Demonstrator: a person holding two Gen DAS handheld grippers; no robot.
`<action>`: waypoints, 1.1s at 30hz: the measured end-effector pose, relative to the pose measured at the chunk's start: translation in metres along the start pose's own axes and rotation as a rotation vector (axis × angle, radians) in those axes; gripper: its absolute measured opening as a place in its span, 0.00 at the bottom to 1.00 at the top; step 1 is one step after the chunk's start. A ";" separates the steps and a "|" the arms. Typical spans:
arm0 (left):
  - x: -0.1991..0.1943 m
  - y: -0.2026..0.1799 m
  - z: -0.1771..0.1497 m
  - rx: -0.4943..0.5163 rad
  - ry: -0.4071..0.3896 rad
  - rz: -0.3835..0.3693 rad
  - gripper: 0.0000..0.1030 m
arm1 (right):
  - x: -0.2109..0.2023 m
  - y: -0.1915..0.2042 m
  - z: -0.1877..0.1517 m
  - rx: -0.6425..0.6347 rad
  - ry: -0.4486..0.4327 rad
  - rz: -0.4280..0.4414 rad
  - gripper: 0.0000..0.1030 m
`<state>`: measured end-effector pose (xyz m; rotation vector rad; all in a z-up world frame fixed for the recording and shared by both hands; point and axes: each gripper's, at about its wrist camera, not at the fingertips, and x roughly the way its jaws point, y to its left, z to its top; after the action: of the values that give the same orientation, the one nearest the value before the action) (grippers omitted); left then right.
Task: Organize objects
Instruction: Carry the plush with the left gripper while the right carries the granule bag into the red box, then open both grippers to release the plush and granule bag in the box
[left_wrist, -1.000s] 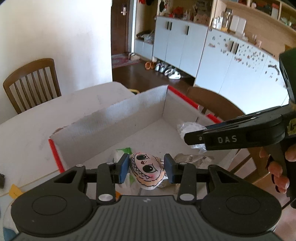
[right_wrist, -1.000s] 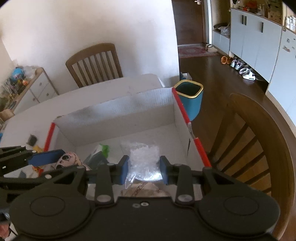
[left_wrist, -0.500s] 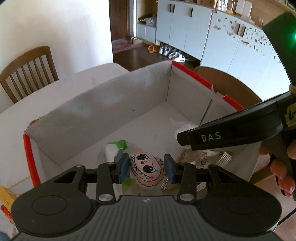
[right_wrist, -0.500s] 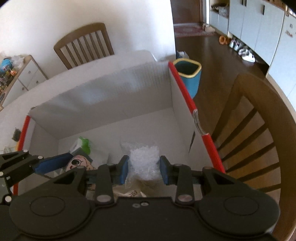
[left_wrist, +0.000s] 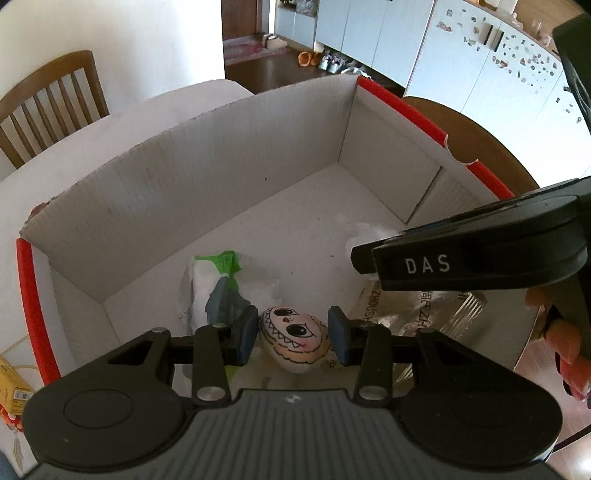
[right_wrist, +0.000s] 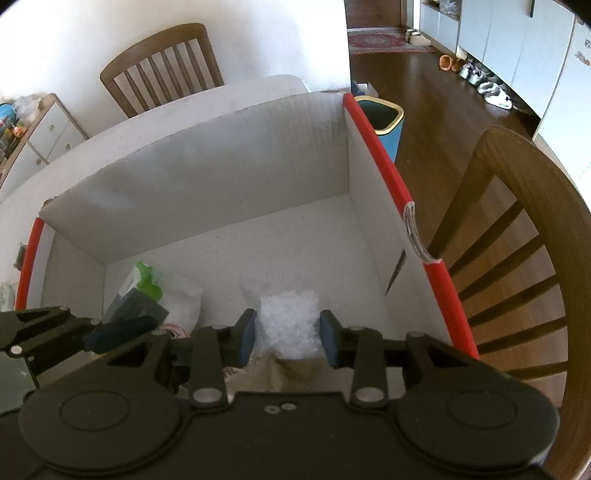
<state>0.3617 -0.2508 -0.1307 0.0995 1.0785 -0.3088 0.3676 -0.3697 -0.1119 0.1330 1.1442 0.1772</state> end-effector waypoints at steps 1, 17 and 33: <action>0.001 0.000 0.000 0.000 0.006 -0.002 0.40 | 0.000 0.000 0.000 0.003 0.000 0.002 0.35; -0.021 0.001 -0.008 -0.029 -0.050 -0.006 0.54 | -0.013 -0.007 -0.001 0.033 -0.026 0.023 0.55; -0.074 0.012 -0.017 -0.084 -0.193 -0.054 0.54 | -0.068 0.008 -0.017 0.004 -0.119 0.032 0.60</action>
<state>0.3190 -0.2207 -0.0746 -0.0341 0.9019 -0.3142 0.3241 -0.3760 -0.0570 0.1631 1.0242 0.1929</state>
